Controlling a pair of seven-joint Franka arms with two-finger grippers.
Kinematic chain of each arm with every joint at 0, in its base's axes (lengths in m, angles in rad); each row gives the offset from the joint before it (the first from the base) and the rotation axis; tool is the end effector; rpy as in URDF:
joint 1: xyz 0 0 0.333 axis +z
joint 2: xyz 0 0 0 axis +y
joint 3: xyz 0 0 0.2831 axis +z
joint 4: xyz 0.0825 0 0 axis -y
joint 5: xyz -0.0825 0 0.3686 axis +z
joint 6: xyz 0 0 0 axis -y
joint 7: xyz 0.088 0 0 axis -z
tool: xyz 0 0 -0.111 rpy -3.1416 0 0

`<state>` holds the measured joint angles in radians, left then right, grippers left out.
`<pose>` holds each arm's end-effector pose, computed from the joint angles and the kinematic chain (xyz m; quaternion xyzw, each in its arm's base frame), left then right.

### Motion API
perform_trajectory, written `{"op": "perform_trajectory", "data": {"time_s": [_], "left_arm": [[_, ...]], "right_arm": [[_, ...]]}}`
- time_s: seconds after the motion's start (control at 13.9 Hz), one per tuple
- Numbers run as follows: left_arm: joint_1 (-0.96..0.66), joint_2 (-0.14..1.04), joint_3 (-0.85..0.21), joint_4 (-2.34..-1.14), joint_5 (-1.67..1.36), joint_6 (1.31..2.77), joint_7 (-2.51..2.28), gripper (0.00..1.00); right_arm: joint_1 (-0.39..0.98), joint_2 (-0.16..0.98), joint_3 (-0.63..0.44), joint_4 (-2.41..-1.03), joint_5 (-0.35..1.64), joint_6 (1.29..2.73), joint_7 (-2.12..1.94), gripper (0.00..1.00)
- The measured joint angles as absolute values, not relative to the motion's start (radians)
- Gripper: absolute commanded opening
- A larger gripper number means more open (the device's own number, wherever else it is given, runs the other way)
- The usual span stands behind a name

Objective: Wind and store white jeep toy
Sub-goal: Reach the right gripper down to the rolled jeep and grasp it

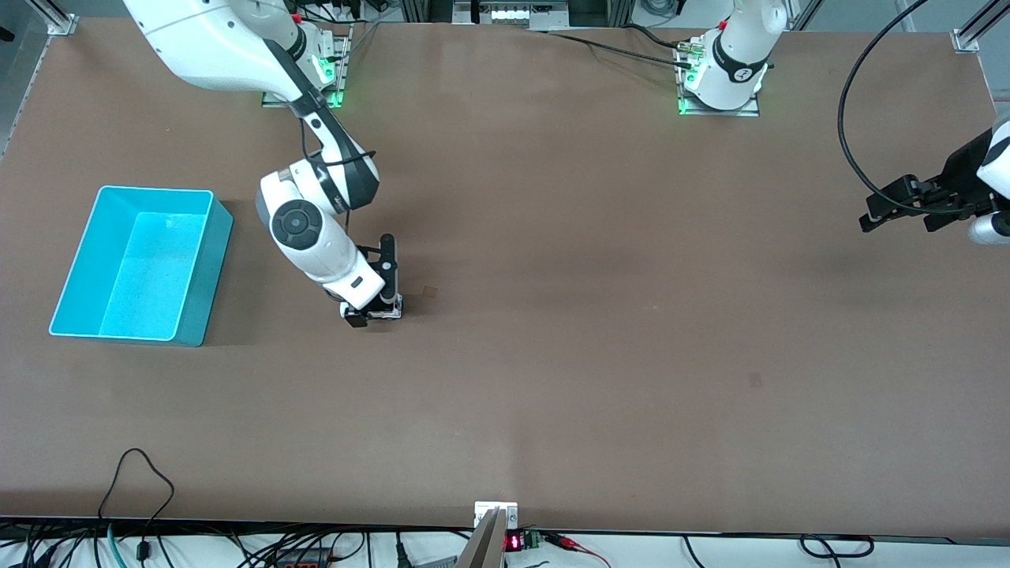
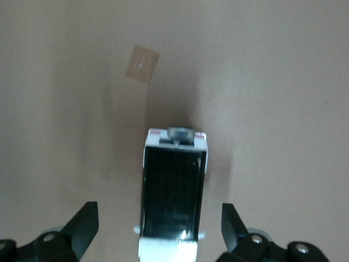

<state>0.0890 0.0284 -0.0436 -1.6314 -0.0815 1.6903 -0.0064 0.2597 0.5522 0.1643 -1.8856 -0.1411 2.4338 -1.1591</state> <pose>0.5561 0.0174 0.5551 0.9986 0.0301 0.0160 0.0408 0.5563 0.2471 0.1959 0.6727 0.7399 0.0020 0.0040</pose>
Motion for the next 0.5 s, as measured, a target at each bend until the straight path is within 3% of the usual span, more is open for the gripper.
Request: {"op": "perform_trajectory", "data": {"time_s": [0.22,0.29,0.36,0.43,0.5], "left_arm": [[0.089,0.031,-0.044,-1.631,-0.082,1.690,-0.006,1.00],[0.089,0.034,-0.044,-1.631,-0.082,1.690,-0.006,1.00],[0.089,0.037,-0.042,-1.631,-0.082,1.690,-0.006,1.00],[0.089,0.040,-0.040,-1.631,-0.081,1.691,-0.006,1.00],[0.083,0.042,-0.033,-1.631,-0.082,1.691,-0.006,1.00]], "right_arm": [[0.266,0.581,0.165,-1.874,-0.141,2.451,-1.155,0.84],[0.266,0.588,0.165,-1.873,-0.141,2.456,-1.155,0.69],[0.266,0.594,0.165,-1.872,-0.141,2.459,-1.155,0.35],[0.266,0.598,0.165,-1.872,-0.141,2.462,-1.155,0.17],[0.266,0.599,0.165,-1.871,-0.141,2.465,-1.155,0.07]]}}
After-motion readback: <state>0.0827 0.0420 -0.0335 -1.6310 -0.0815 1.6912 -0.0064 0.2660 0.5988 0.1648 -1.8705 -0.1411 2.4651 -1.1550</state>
